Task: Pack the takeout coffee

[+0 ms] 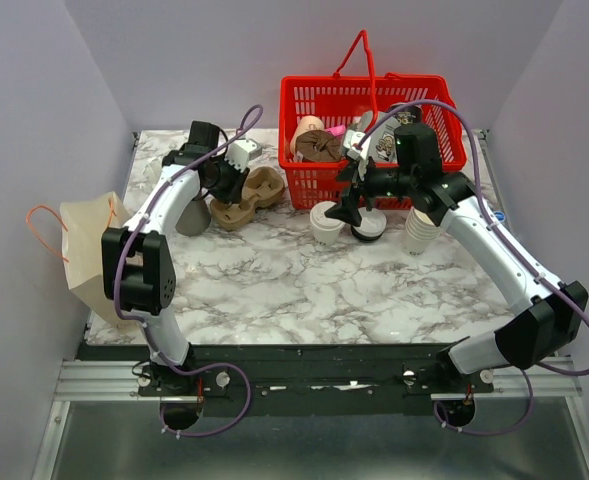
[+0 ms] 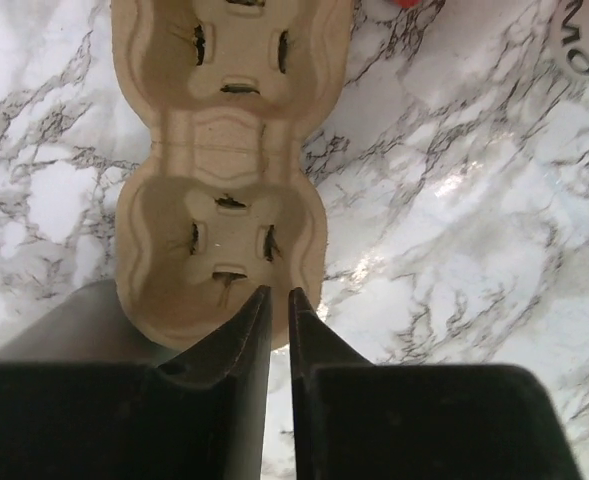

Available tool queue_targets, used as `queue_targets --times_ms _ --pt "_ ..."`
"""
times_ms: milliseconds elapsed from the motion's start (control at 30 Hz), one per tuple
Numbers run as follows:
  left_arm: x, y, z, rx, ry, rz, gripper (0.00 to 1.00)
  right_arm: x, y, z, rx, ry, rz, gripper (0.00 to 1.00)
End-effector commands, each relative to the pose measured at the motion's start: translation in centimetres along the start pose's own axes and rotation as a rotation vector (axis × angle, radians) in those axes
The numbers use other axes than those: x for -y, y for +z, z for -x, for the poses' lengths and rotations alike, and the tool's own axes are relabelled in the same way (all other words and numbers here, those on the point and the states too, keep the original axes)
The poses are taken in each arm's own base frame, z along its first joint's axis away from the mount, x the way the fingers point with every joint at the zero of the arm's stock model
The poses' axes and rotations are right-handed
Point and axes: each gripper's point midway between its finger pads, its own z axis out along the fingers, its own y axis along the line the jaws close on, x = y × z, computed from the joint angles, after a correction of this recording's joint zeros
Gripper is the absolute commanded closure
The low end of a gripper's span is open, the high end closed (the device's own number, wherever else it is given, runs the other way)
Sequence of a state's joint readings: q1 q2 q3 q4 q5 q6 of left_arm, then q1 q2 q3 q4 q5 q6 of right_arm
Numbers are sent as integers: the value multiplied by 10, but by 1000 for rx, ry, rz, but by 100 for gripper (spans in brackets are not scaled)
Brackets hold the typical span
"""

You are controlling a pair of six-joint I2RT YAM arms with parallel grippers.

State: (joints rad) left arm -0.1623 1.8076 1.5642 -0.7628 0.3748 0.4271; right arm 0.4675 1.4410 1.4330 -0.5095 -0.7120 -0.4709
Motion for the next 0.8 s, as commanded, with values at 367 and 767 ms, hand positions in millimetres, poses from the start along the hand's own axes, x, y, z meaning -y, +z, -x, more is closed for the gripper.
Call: queue_targets --times_ms 367,767 --pt "-30 32 50 57 67 15 38 1 -4 4 -2 -10 -9 0" --pt "-24 52 26 -27 37 -79 42 4 -3 -1 -17 -7 -18 0"
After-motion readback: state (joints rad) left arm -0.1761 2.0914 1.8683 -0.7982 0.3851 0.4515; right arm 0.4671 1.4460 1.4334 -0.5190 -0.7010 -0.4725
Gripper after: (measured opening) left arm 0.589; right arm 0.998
